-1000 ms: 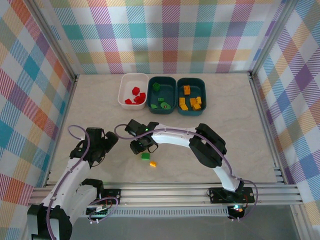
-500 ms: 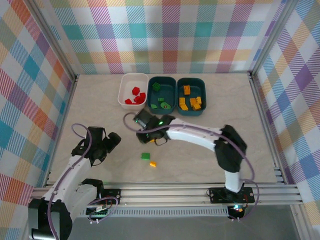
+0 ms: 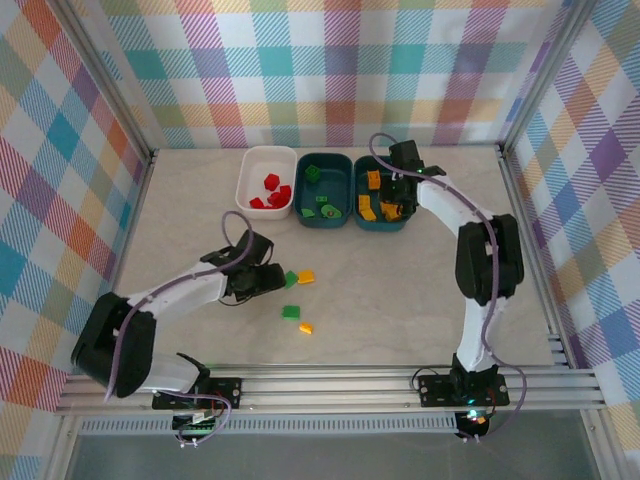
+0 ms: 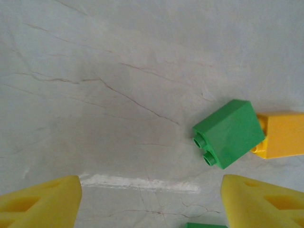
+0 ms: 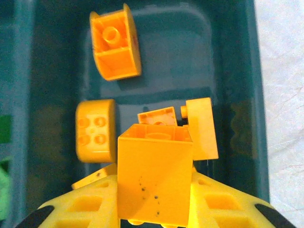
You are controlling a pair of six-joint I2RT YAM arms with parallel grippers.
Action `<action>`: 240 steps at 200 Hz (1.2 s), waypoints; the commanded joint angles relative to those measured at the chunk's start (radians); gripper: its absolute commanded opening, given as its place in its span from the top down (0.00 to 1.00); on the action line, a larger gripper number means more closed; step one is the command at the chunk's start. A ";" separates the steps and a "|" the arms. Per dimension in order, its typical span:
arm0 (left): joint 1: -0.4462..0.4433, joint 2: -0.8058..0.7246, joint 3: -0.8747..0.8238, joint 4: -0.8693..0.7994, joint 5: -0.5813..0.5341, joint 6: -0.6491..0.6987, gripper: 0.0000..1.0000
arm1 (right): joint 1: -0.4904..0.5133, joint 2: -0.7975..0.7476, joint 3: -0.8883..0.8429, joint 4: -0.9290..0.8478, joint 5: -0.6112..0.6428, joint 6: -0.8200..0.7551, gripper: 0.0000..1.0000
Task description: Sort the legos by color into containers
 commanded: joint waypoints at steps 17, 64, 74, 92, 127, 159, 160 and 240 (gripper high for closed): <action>-0.080 0.124 0.115 -0.078 -0.116 0.073 0.24 | -0.010 0.083 0.192 -0.098 -0.052 -0.033 0.49; -0.140 0.230 0.189 -0.130 -0.193 0.114 0.37 | 0.028 -0.137 -0.001 -0.007 -0.068 -0.006 0.44; -0.148 0.238 0.190 -0.126 -0.196 0.120 0.39 | 0.052 -0.205 -0.078 0.025 -0.072 0.013 0.43; -0.156 0.269 0.204 -0.118 -0.192 0.130 0.40 | 0.121 -0.300 -0.206 0.076 -0.065 0.036 0.42; -0.172 0.332 0.273 -0.125 -0.183 0.170 0.42 | 0.216 -0.388 -0.353 0.108 -0.083 0.085 0.41; -0.172 0.366 0.311 -0.126 -0.183 0.186 0.42 | 0.321 -0.386 -0.394 0.085 -0.093 0.083 0.40; -0.172 0.366 0.311 -0.125 -0.183 0.186 0.42 | 0.323 -0.385 -0.395 0.085 -0.094 0.083 0.40; -0.172 0.315 0.307 -0.051 -0.059 0.152 0.41 | 0.349 -0.355 -0.454 0.107 -0.114 0.027 0.38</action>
